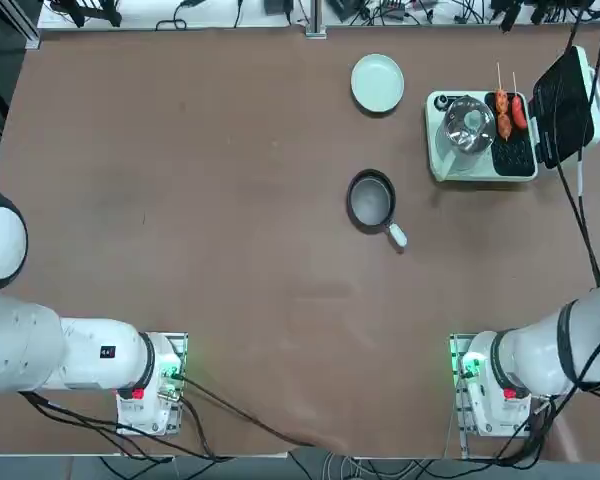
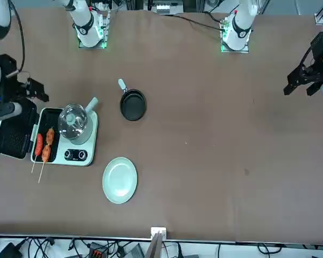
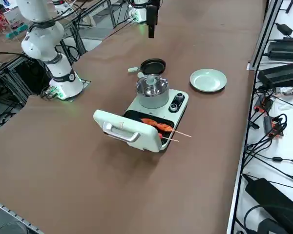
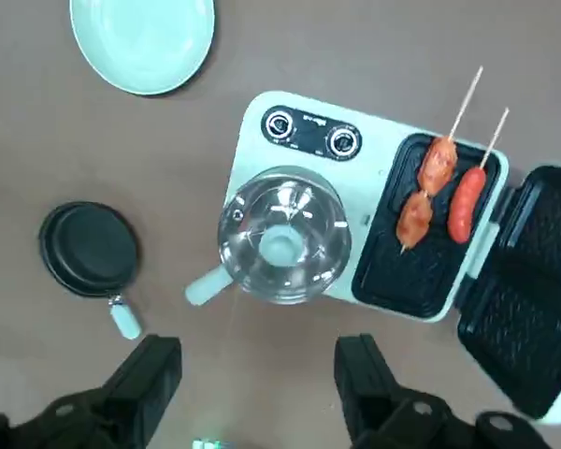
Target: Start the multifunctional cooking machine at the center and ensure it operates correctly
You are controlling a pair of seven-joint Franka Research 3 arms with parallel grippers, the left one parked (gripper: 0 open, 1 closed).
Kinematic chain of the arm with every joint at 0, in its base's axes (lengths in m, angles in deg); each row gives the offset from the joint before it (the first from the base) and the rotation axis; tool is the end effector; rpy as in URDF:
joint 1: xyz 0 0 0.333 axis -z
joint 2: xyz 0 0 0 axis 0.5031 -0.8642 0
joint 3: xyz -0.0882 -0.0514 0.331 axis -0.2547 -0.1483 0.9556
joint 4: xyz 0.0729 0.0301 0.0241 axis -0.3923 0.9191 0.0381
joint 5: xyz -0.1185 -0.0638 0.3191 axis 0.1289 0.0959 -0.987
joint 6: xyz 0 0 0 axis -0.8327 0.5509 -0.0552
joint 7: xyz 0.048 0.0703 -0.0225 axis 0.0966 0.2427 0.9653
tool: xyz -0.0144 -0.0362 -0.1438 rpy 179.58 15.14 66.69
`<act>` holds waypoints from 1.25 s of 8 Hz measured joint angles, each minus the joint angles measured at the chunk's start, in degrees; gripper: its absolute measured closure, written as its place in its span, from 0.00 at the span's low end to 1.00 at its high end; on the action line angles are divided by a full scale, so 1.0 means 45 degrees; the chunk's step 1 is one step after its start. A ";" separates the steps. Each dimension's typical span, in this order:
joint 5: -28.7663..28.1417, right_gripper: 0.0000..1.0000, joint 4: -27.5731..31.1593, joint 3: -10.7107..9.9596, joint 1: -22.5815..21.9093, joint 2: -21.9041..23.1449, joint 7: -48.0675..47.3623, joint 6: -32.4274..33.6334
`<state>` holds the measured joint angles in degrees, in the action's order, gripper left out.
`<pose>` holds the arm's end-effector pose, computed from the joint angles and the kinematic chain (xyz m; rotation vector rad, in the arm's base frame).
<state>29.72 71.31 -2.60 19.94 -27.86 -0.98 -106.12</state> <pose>0.5490 0.0234 0.5825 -3.0743 -0.2753 0.1908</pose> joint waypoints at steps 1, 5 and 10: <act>0.0028 0.00 0.0067 0.0049 0.0106 0.0210 -0.0675 0.0043; 0.0546 0.00 0.0566 0.0376 0.0423 0.0978 -0.1863 0.0059; 0.0644 0.00 0.0643 0.0409 0.0483 0.1392 -0.2043 -0.0603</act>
<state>32.62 74.20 -0.76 22.11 -21.60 -10.17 -108.83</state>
